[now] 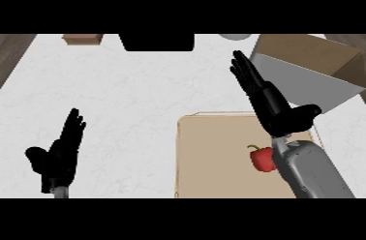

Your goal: Pick the bell pepper from the tray and place it in the cardboard box

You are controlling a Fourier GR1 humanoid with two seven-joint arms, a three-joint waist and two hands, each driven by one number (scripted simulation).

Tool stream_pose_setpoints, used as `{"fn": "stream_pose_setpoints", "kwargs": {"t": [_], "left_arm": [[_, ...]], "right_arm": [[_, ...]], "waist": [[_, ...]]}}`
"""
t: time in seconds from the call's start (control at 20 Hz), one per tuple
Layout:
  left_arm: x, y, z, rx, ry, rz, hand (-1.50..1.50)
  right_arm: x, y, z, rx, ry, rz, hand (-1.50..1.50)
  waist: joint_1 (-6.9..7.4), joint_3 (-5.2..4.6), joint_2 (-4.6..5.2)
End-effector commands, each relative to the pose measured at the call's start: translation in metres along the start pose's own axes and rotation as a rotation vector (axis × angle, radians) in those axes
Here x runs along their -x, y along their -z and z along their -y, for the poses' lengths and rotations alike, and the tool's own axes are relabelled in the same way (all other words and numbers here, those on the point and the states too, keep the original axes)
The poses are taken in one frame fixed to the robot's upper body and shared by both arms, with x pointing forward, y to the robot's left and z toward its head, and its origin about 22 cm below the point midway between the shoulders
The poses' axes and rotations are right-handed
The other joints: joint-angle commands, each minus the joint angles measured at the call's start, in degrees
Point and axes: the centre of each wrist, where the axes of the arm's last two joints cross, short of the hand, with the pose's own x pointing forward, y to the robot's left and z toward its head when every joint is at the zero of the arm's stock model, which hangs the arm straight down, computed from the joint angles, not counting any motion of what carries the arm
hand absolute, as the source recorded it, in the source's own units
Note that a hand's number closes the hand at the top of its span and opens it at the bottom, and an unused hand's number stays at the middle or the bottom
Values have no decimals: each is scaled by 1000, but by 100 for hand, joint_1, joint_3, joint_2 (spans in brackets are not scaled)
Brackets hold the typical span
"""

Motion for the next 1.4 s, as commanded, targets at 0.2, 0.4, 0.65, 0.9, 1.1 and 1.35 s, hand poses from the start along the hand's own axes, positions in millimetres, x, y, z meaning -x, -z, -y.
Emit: {"fn": "stream_pose_setpoints", "kwargs": {"t": [0.2, 0.4, 0.65, 0.9, 1.1, 1.35], "left_arm": [[-53, 17, 18, 263, 161, 232, 0], [-46, 16, 21, 289, 156, 201, 0], [-53, 13, 29, 364, 169, 207, 0], [-61, 18, 32, 380, 186, 213, 0], [-62, 17, 27, 376, 196, 193, 0], [-60, 12, 45, 428, 192, 215, 0]], "right_arm": [[46, -59, 28, 225, -497, -151, -150], [41, -77, 87, 214, -952, -120, -150], [55, -117, 101, 164, -1390, -29, -150], [57, -143, 73, 171, -1567, 20, -150], [53, -163, 39, 160, -1609, -113, -150], [39, -181, -26, 122, -1569, -326, -150]], "waist": [[-477, 10, 22], [-971, -107, -49], [-788, -38, -67], [-799, -43, -74], [-759, -51, -75], [-577, -42, -3]]}}
